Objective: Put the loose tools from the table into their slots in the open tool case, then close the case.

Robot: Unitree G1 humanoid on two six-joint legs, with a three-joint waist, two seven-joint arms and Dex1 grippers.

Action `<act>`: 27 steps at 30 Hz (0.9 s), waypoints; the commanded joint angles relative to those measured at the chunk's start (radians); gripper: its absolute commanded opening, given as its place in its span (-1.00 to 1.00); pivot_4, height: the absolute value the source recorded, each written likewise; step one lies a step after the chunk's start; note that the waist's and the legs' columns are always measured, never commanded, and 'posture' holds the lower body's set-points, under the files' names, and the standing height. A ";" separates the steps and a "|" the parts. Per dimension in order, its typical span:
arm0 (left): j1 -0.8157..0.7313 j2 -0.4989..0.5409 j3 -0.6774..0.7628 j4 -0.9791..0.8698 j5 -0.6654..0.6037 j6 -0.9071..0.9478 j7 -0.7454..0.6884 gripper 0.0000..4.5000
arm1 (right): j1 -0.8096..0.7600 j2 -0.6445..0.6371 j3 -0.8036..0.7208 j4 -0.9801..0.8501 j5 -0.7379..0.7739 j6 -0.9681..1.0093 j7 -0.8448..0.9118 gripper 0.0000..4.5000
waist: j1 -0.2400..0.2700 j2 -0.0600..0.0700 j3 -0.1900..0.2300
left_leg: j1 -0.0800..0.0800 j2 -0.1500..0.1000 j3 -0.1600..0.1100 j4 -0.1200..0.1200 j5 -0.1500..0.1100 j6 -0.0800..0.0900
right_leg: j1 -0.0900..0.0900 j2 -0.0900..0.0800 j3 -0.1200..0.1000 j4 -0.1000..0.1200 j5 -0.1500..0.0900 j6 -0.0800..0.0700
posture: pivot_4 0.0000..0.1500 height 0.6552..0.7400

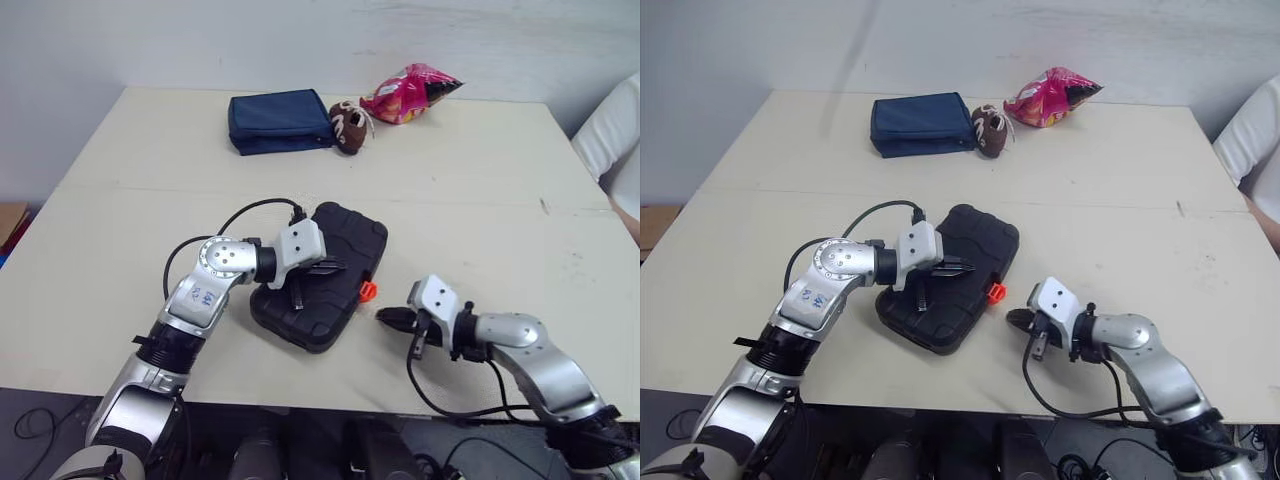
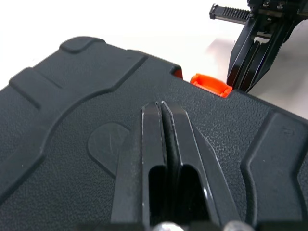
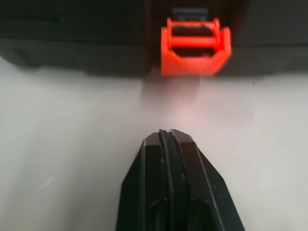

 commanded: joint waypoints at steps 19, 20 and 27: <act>0.103 0.064 -0.105 0.141 0.122 -0.016 -0.026 -0.97 | -0.175 0.097 -0.043 -0.110 0.109 0.011 0.069 -1.00 | -0.026 0.003 -0.002 | 0.005 0.000 0.001 -0.009 0.003 -0.003 | 0.000 0.000 0.002 0.001 0.000 -0.001 | 1.00 1.00; 0.112 0.061 -0.097 0.135 0.110 -0.008 -0.020 -0.97 | -0.180 0.093 -0.039 -0.116 0.106 0.021 0.071 -1.00 | -0.028 0.003 -0.004 | 0.008 0.000 0.001 -0.011 0.003 -0.004 | 0.002 0.000 0.002 0.001 -0.001 -0.002 | 1.00 1.00; 0.178 0.090 -0.048 0.104 0.058 -0.081 -0.045 -0.97 | -0.169 0.051 -0.080 -0.097 0.098 -0.002 0.079 -1.00 | -0.015 0.000 -0.028 | 0.018 0.000 0.000 -0.025 0.004 -0.006 | 0.006 0.001 0.001 -0.003 -0.003 -0.006 | 1.00 1.00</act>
